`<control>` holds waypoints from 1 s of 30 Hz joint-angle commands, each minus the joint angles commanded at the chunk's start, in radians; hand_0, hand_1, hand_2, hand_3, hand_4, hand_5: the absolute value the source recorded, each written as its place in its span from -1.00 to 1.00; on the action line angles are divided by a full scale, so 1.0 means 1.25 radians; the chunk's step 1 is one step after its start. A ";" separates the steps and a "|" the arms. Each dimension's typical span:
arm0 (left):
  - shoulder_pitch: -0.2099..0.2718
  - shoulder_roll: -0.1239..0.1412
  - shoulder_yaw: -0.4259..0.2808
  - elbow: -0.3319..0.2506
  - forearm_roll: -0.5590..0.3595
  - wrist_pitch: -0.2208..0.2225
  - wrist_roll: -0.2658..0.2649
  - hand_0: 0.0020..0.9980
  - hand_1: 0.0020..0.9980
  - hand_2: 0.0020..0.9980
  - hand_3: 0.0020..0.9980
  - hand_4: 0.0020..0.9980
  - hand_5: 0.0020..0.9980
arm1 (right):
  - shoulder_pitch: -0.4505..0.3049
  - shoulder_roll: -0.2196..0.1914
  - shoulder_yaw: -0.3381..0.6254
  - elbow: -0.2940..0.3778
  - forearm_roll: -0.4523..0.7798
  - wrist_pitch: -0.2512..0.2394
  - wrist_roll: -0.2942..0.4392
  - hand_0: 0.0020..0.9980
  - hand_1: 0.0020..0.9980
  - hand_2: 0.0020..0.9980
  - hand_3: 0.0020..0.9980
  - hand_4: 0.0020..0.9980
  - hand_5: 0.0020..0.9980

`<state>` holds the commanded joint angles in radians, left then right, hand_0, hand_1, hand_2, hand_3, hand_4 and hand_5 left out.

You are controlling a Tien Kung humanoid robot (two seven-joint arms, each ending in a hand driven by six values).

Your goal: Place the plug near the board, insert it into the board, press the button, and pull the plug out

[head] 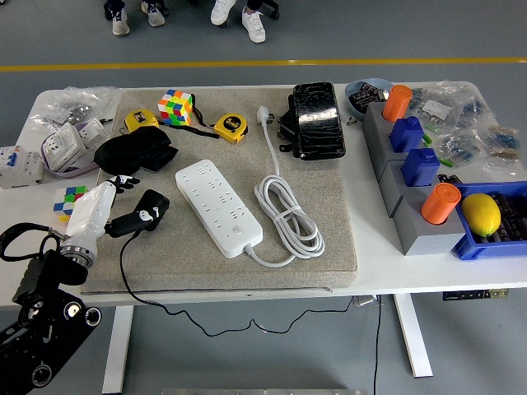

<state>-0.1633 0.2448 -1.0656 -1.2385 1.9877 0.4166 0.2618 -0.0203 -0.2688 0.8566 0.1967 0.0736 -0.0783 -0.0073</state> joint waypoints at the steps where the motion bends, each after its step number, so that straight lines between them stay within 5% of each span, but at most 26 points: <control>1: 0.000 -0.001 0.000 0.001 0.001 0.000 0.002 0.40 0.38 0.35 0.51 1.00 0.33 | 0.000 0.000 0.000 0.000 0.000 0.000 0.000 0.10 0.23 0.16 0.04 0.76 -0.14; 5: -0.004 -0.004 0.006 0.007 0.012 -0.002 0.013 0.40 0.38 0.35 0.51 1.00 0.33 | 0.001 -0.001 0.005 0.001 -0.005 0.000 0.001 0.10 0.23 0.16 0.04 0.76 -0.14; 6: -0.005 -0.005 0.010 0.009 0.014 -0.002 0.015 0.20 0.23 0.18 0.40 1.00 0.31 | 0.001 -0.001 0.004 0.001 -0.005 0.000 0.001 0.10 0.23 0.16 0.03 0.76 -0.15; 11: -0.011 -0.012 0.020 0.022 0.016 -0.001 0.018 0.20 0.23 0.18 0.40 1.00 0.31 | 0.000 0.000 0.002 0.001 -0.002 -0.001 0.001 0.10 0.23 0.16 0.03 0.76 -0.15; 12: -0.012 -0.014 0.022 0.025 0.015 -0.001 0.018 0.05 0.09 0.10 0.35 1.00 0.23 | 0.001 0.000 0.001 0.001 -0.002 -0.001 0.001 0.10 0.23 0.16 0.04 0.76 -0.16; 23: -0.027 -0.029 0.037 0.057 0.035 0.001 0.038 -0.02 0.03 0.03 0.32 1.00 0.13 | 0.001 0.000 0.006 0.002 -0.006 -0.002 0.003 0.10 0.23 0.16 0.03 0.75 -0.16; 24: -0.027 -0.030 0.038 0.060 0.033 0.004 0.035 -0.16 -0.14 -0.16 0.25 1.00 -0.04 | 0.001 0.000 0.006 0.002 -0.006 -0.003 0.004 0.11 0.23 0.16 0.03 0.75 -0.16; 29: -0.031 -0.034 0.040 0.067 0.013 0.024 0.013 -0.16 -0.14 -0.16 0.25 1.00 -0.04 | 0.002 0.000 0.009 0.002 -0.011 -0.009 0.012 0.11 0.23 0.16 0.03 0.75 -0.16; 30: -0.033 -0.034 0.041 0.070 0.009 0.030 0.006 -0.29 -0.29 -0.28 0.13 1.00 -0.09 | 0.003 0.000 0.010 0.002 -0.011 -0.009 0.013 0.10 0.23 0.15 0.03 0.75 -0.16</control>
<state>-0.2048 0.2018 -1.0149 -1.1507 1.9994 0.4537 0.2691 -0.0172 -0.2682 0.8686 0.1993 0.0595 -0.0899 0.0088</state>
